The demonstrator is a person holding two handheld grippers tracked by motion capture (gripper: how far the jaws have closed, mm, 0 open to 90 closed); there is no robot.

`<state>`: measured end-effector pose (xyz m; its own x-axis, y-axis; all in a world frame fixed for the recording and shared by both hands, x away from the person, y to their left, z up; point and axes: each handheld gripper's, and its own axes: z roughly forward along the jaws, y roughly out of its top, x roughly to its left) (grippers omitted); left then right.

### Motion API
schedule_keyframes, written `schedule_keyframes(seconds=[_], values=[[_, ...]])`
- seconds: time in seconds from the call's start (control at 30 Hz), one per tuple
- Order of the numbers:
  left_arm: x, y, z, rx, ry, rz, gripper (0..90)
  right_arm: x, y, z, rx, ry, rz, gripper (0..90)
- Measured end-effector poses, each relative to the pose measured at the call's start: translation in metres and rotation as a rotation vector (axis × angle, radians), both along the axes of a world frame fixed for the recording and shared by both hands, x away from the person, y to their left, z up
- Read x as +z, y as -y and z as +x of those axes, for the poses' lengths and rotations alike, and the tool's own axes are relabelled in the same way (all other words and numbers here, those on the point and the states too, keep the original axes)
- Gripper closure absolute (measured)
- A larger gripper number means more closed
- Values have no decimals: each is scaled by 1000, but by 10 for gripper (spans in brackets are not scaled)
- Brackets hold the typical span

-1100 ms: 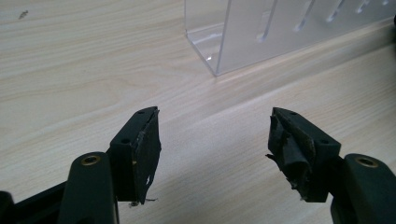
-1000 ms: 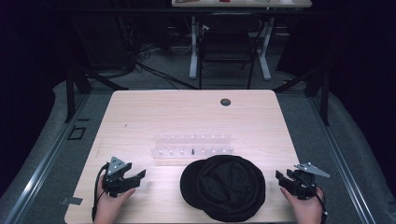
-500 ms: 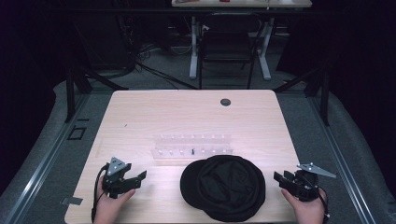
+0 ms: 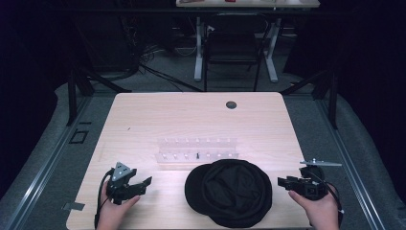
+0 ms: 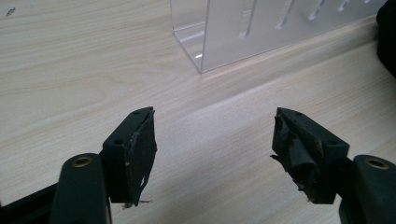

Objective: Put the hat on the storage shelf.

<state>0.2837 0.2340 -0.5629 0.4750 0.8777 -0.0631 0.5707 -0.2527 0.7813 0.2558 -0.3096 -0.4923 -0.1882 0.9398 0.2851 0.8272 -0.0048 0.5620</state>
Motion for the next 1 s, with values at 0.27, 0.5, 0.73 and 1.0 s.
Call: schedule_keyframes(seconds=[0.27, 0.5, 0.73, 1.0], values=[[0, -1, 0, 0, -1, -4, 312, 7, -7, 5, 32, -105, 57, 578], [0, 0, 1, -5, 2, 0, 312, 10, -16, 10, 37, -143, 58, 596], [0, 1, 0, -7, 5, 1, 312, 5, -22, 18, 50, -202, 44, 654], [0, 1, 0, -9, 3, 4, 312, -2, -25, 24, 45, -274, 78, 675]])
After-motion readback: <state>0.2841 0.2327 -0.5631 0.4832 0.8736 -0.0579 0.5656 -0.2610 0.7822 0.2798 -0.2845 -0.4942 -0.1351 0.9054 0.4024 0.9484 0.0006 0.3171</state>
